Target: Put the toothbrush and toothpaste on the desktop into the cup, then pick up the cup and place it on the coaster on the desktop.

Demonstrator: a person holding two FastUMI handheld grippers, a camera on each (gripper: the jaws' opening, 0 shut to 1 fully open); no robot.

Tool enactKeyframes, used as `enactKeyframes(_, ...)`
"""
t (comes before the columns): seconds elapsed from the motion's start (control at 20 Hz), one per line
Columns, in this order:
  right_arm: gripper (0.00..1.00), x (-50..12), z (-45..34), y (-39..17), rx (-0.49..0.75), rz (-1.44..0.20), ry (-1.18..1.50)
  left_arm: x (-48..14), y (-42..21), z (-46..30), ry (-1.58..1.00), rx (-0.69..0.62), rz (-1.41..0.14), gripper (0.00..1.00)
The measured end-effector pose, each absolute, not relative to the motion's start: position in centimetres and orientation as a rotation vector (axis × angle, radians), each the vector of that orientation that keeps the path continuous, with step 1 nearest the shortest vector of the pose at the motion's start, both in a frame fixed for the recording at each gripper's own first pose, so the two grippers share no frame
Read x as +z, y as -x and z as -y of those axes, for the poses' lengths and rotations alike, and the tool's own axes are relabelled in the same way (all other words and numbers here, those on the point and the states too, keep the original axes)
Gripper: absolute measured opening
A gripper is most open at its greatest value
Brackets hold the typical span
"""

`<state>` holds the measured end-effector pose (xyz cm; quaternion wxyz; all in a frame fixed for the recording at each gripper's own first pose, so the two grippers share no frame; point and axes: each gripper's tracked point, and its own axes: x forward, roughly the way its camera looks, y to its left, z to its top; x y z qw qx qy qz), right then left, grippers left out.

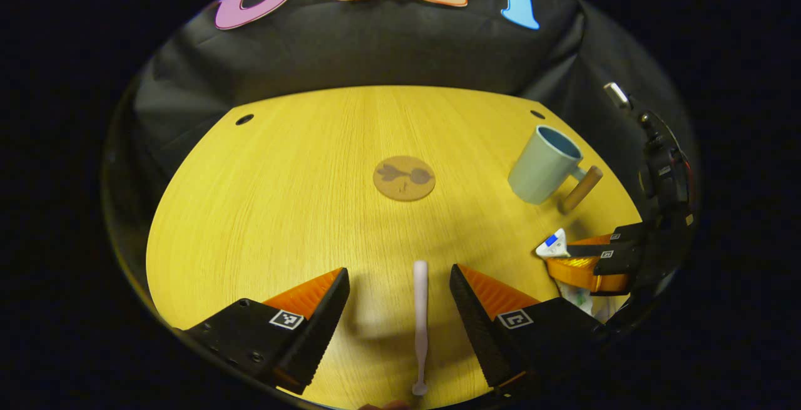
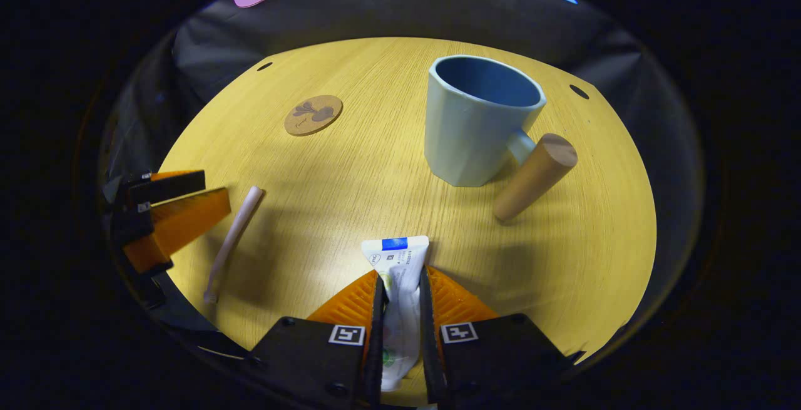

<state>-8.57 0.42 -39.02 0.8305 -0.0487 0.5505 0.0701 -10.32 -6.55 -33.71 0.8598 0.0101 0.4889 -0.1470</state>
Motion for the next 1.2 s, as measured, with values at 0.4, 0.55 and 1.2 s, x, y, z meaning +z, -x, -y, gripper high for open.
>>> enactKeyframes(0.4,0.3,-39.0,-0.5,8.8,0.162,-1.17,0.104,-36.3,12.4,6.3,-0.128,-0.332,-1.152,0.95)
enactKeyframes(0.55,0.3,-39.0,-0.5,8.8,0.163,-1.171,0.103,-36.4,12.3,6.4,-0.129,-0.31,-1.227,0.96)
enactKeyframes(1.2,0.3,-39.1,-0.5,8.8,0.18,-1.176,0.099,-36.5,12.0,9.1,-0.15,-0.379,-1.327,0.23)
